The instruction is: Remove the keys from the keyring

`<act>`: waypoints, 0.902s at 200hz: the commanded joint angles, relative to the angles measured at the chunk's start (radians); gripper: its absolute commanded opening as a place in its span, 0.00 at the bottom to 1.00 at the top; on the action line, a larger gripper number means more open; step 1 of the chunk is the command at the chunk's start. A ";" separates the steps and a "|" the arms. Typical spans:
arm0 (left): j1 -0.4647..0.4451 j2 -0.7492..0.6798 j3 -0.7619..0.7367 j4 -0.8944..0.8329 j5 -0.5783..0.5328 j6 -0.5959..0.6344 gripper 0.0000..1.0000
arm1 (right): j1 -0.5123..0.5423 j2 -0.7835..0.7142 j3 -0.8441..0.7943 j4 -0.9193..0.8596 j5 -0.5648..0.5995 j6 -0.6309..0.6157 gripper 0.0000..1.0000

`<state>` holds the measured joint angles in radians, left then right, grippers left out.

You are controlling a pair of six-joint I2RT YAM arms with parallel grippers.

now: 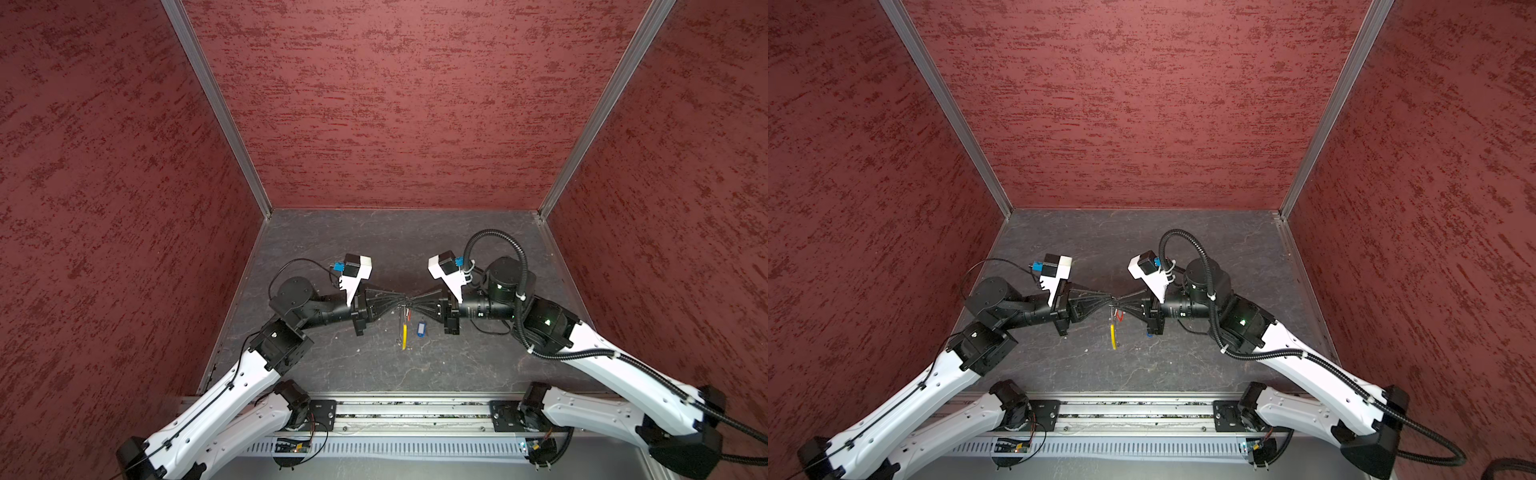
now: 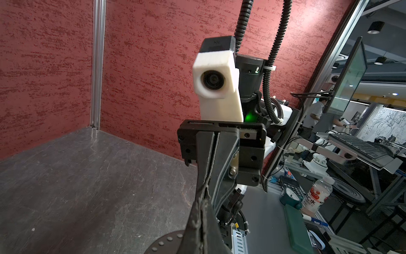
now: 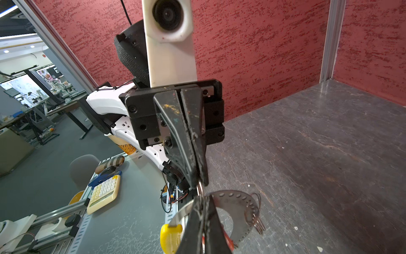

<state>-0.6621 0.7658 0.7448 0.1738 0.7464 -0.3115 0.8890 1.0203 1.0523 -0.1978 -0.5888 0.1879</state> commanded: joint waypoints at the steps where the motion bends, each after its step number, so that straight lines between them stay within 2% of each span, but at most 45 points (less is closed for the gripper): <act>1: 0.006 -0.026 -0.033 0.104 -0.007 -0.025 0.00 | 0.010 -0.032 0.001 0.098 0.043 -0.015 0.24; 15: 0.022 -0.046 -0.055 0.162 -0.001 -0.043 0.00 | 0.010 -0.064 -0.038 0.140 0.064 -0.014 0.40; 42: 0.028 -0.063 -0.071 0.219 -0.002 -0.055 0.00 | 0.010 -0.121 -0.123 0.237 0.088 0.001 0.50; 91: 0.027 -0.077 -0.086 0.285 -0.043 -0.078 0.00 | 0.023 -0.109 -0.187 0.318 0.026 0.005 0.53; 134: 0.025 -0.071 -0.089 0.295 -0.052 -0.092 0.00 | 0.050 -0.075 -0.190 0.357 0.032 -0.006 0.55; 180: 0.012 -0.064 -0.088 0.294 -0.047 -0.090 0.00 | 0.079 -0.069 -0.174 0.360 0.092 -0.044 0.56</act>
<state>-0.6411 0.7002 0.6636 0.4301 0.6998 -0.3958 0.9539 0.9569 0.8612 0.1135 -0.5270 0.1799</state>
